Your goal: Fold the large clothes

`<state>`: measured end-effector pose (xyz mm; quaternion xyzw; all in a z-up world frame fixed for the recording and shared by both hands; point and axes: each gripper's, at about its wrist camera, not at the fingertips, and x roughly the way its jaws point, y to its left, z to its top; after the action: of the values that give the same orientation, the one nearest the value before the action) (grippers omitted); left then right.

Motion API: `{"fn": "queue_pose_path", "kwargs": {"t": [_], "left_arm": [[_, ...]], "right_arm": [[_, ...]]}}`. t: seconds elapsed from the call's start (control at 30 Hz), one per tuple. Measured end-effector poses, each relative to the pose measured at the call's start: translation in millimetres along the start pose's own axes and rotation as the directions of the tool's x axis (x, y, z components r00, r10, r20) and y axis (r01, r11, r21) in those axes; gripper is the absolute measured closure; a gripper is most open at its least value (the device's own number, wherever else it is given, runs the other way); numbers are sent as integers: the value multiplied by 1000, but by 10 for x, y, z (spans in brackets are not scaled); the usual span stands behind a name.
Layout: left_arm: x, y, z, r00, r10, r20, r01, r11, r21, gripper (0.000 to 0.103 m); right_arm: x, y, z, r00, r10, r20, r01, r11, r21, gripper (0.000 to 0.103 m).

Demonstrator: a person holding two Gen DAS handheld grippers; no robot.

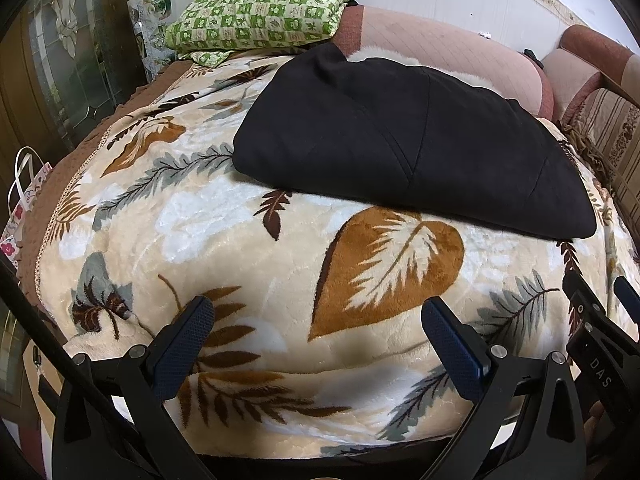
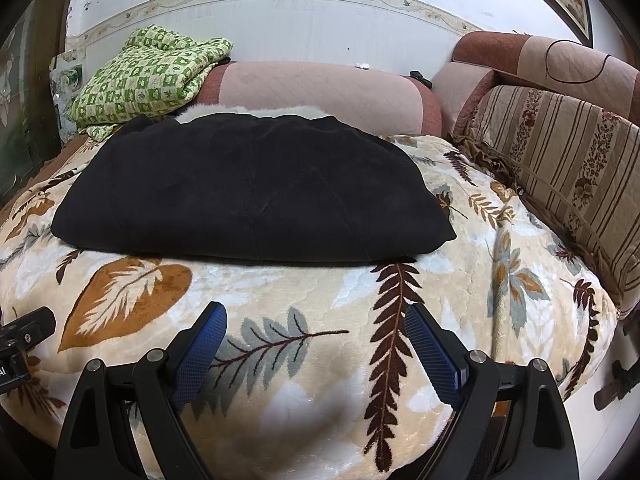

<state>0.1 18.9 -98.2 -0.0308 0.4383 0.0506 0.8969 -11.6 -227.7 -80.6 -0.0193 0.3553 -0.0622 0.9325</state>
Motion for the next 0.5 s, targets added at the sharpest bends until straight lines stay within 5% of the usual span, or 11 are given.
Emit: {"fn": "queue_pose_path", "kwargs": {"t": [0.5], "left_arm": [[9, 20, -24, 1000, 9, 2, -9, 1000, 1, 0]], "right_arm": [[3, 29, -6, 1000, 7, 4, -7, 1000, -11, 10]]}}
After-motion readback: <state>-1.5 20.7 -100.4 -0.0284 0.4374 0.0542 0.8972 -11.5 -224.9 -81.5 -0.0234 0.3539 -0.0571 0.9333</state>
